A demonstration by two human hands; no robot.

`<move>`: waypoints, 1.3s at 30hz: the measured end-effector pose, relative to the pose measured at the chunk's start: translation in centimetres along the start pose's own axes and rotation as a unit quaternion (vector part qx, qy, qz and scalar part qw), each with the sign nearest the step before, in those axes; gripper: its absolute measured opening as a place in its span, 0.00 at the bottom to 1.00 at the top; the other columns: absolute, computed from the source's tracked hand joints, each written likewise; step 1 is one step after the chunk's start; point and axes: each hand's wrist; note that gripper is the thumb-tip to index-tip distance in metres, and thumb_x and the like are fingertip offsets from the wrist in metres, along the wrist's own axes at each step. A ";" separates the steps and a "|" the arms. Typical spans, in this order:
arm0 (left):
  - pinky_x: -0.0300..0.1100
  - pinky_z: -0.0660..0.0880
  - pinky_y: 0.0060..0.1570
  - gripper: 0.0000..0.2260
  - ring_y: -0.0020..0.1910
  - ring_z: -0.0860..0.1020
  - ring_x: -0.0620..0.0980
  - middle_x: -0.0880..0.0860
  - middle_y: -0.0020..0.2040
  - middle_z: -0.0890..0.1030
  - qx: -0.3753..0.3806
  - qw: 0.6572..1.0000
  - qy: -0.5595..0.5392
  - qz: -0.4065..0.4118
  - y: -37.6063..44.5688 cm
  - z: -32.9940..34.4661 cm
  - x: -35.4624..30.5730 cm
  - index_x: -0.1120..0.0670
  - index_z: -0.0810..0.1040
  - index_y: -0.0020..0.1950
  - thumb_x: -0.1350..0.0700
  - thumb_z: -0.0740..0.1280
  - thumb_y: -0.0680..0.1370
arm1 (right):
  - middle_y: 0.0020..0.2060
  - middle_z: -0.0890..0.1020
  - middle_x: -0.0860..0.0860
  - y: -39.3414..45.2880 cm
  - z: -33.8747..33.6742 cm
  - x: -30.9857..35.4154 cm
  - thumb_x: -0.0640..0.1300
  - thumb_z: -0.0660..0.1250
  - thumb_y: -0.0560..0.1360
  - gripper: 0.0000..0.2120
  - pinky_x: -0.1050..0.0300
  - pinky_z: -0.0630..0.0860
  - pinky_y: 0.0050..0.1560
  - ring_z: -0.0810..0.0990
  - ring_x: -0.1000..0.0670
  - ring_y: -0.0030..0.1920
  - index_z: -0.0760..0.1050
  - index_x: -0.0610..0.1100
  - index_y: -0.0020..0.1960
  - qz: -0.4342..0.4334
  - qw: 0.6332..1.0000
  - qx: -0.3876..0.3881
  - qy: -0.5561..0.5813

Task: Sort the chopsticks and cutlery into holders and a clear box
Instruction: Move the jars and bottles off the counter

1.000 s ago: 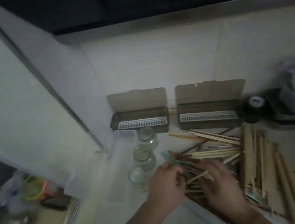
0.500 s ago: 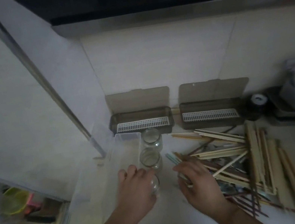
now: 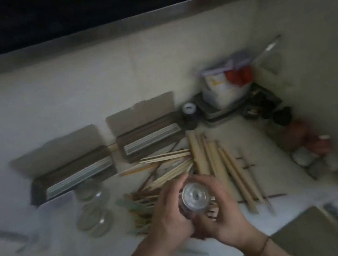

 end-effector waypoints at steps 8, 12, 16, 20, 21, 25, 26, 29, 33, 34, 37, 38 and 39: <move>0.40 0.73 0.62 0.32 0.62 0.75 0.48 0.48 0.64 0.74 0.163 0.973 -0.010 0.164 4.7 14.5 -6.2 0.49 0.67 0.71 0.53 0.75 0.69 | 0.61 0.77 0.57 -7.0 -12.4 -5.9 0.47 0.73 0.67 0.30 0.53 0.76 0.57 0.77 0.55 0.61 0.68 0.52 0.67 0.159 0.969 -0.178 -0.062; 0.47 0.70 0.67 0.35 0.69 0.70 0.52 0.53 0.71 0.71 0.290 0.939 0.057 0.177 7.0 21.3 -8.5 0.52 0.66 0.75 0.53 0.72 0.70 | 0.59 0.78 0.55 -9.9 -16.0 -9.3 0.48 0.77 0.66 0.33 0.52 0.77 0.56 0.78 0.54 0.58 0.68 0.54 0.67 0.262 0.901 -0.330 -0.103; 0.48 0.65 0.71 0.35 0.73 0.64 0.53 0.53 0.77 0.63 0.333 0.923 0.084 0.171 8.9 25.9 -10.7 0.53 0.63 0.78 0.52 0.72 0.74 | 0.58 0.75 0.51 -10.5 -18.7 -11.7 0.36 0.77 0.65 0.32 0.56 0.70 0.62 0.74 0.51 0.59 0.69 0.43 0.66 0.296 0.849 -0.419 -0.125; 0.50 0.56 0.76 0.33 0.78 0.54 0.55 0.51 0.81 0.51 0.396 0.886 0.159 0.181 9.7 29.4 -12.0 0.52 0.54 0.81 0.52 0.66 0.79 | 0.56 0.74 0.49 -10.1 -19.8 -13.4 0.31 0.73 0.66 0.28 0.70 0.62 0.56 0.70 0.55 0.55 0.70 0.41 0.63 0.309 0.833 -0.443 -0.119; 0.50 0.52 0.77 0.33 0.79 0.50 0.55 0.50 0.82 0.49 0.409 0.875 0.182 0.183 9.8 30.0 -12.0 0.52 0.52 0.81 0.53 0.64 0.80 | 0.55 0.73 0.50 -9.9 -20.0 -13.8 0.30 0.72 0.66 0.27 0.72 0.61 0.55 0.70 0.56 0.54 0.69 0.43 0.62 0.310 0.833 -0.445 -0.113; 0.52 0.46 0.77 0.32 0.80 0.44 0.54 0.49 0.82 0.46 0.437 0.848 0.232 0.189 10.1 31.2 -11.9 0.52 0.48 0.82 0.53 0.60 0.82 | 0.52 0.73 0.49 -9.6 -20.7 -15.5 0.29 0.68 0.68 0.23 0.64 0.65 0.56 0.72 0.52 0.52 0.67 0.48 0.56 0.305 0.834 -0.447 -0.112; 0.53 0.47 0.76 0.32 0.80 0.44 0.55 0.49 0.82 0.46 0.439 0.845 0.235 0.195 10.2 31.4 -11.8 0.53 0.48 0.82 0.53 0.60 0.82 | 0.52 0.73 0.49 -9.6 -20.9 -16.1 0.30 0.67 0.68 0.22 0.59 0.67 0.57 0.73 0.50 0.53 0.68 0.47 0.57 0.314 0.831 -0.445 -0.111; 0.54 0.47 0.76 0.32 0.79 0.45 0.55 0.50 0.82 0.48 0.440 0.844 0.234 0.200 10.4 31.6 -11.8 0.53 0.49 0.82 0.54 0.61 0.81 | 0.53 0.72 0.49 -9.6 -21.3 -17.8 0.31 0.67 0.68 0.23 0.52 0.69 0.57 0.73 0.46 0.53 0.67 0.46 0.58 0.342 0.818 -0.449 -0.116; 0.51 0.48 0.76 0.32 0.79 0.50 0.54 0.51 0.81 0.53 0.423 0.862 0.202 0.195 10.7 31.8 -11.9 0.53 0.55 0.81 0.56 0.63 0.79 | 0.56 0.72 0.44 -9.1 -21.9 -18.6 0.32 0.69 0.68 0.23 0.45 0.70 0.61 0.72 0.44 0.57 0.67 0.43 0.60 0.345 0.812 -0.460 -0.103; 0.51 0.49 0.76 0.32 0.78 0.51 0.54 0.51 0.81 0.54 0.421 0.864 0.196 0.194 10.8 31.9 -11.9 0.54 0.56 0.81 0.56 0.64 0.78 | 0.56 0.73 0.44 -8.9 -22.2 -18.7 0.32 0.69 0.69 0.23 0.46 0.70 0.61 0.72 0.44 0.57 0.67 0.42 0.60 0.340 0.810 -0.467 -0.099; 0.53 0.51 0.76 0.33 0.78 0.52 0.54 0.51 0.80 0.55 0.425 0.863 0.193 0.193 10.7 32.0 -11.9 0.54 0.57 0.80 0.56 0.65 0.77 | 0.54 0.74 0.46 -8.6 -22.8 -19.1 0.36 0.71 0.71 0.21 0.45 0.71 0.58 0.74 0.43 0.55 0.67 0.45 0.59 0.327 0.799 -0.494 -0.100; 0.52 0.50 0.76 0.33 0.78 0.51 0.54 0.51 0.81 0.54 0.429 0.862 0.193 0.190 10.6 32.0 -11.9 0.54 0.56 0.81 0.57 0.66 0.77 | 0.54 0.73 0.48 -8.6 -22.8 -19.2 0.35 0.71 0.70 0.23 0.44 0.71 0.59 0.74 0.44 0.55 0.66 0.47 0.60 0.321 0.801 -0.495 -0.100; 0.52 0.49 0.76 0.34 0.78 0.50 0.54 0.51 0.81 0.53 0.433 0.861 0.192 0.187 10.5 31.9 -11.9 0.53 0.55 0.81 0.57 0.65 0.78 | 0.55 0.73 0.49 -8.8 -22.7 -19.4 0.34 0.70 0.69 0.26 0.43 0.71 0.60 0.73 0.44 0.57 0.65 0.47 0.62 0.318 0.806 -0.490 -0.101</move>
Point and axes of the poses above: each hand's wrist, its own y-axis towards the middle knuckle, its own z-axis out of the palm, x = y × z
